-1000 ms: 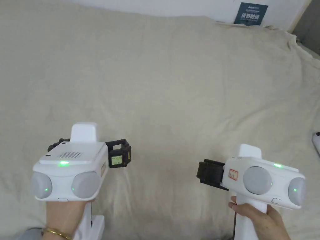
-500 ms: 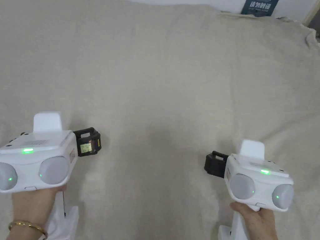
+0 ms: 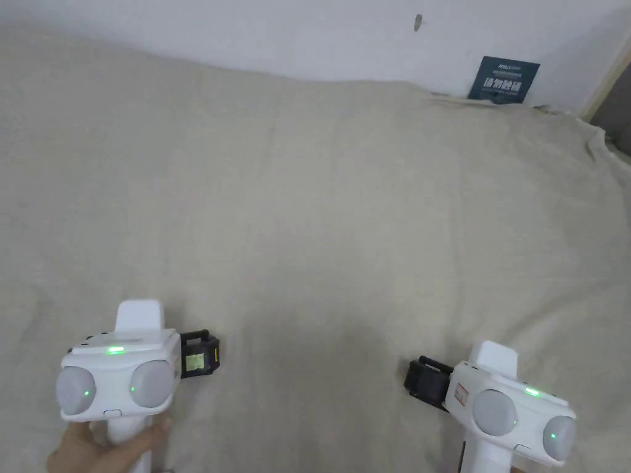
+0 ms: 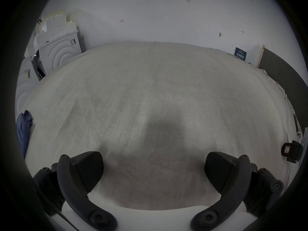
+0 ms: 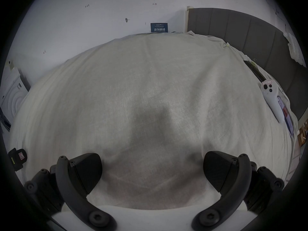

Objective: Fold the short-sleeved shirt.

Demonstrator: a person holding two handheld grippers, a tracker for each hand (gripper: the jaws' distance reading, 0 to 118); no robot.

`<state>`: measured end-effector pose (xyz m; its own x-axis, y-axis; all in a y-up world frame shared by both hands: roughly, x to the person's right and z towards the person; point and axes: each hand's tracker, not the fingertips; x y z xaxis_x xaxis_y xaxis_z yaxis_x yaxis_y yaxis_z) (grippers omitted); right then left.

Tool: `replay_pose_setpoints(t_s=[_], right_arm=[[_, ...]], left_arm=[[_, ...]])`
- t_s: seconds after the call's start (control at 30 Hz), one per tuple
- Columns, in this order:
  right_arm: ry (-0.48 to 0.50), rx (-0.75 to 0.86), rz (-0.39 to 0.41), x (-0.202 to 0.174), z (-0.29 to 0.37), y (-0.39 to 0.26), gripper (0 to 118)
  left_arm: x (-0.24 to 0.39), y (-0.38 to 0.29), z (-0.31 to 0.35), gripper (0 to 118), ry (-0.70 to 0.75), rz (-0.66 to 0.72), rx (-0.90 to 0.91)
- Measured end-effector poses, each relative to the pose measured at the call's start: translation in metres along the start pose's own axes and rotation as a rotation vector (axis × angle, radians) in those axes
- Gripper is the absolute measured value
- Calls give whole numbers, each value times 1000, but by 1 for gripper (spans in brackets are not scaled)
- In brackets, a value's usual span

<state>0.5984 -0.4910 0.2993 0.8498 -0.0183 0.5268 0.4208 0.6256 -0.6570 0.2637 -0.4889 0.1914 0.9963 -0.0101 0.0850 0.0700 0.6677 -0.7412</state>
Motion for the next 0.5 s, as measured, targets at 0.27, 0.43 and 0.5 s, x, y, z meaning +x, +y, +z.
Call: replay_pose_setpoints(t_s=[0.27,0.43,0.5], right_arm=[[4,6,-3,-3,10,-3,118],[4,6,-3,-6,21,-7,118],[6,7,-4,-4,20,-7,118]], left_arm=[[0,-3,1,118,-1,-1,1],[0,0,-1,118,-1,-1,-1],[0,-1,-1,118,-1,-1,0]])
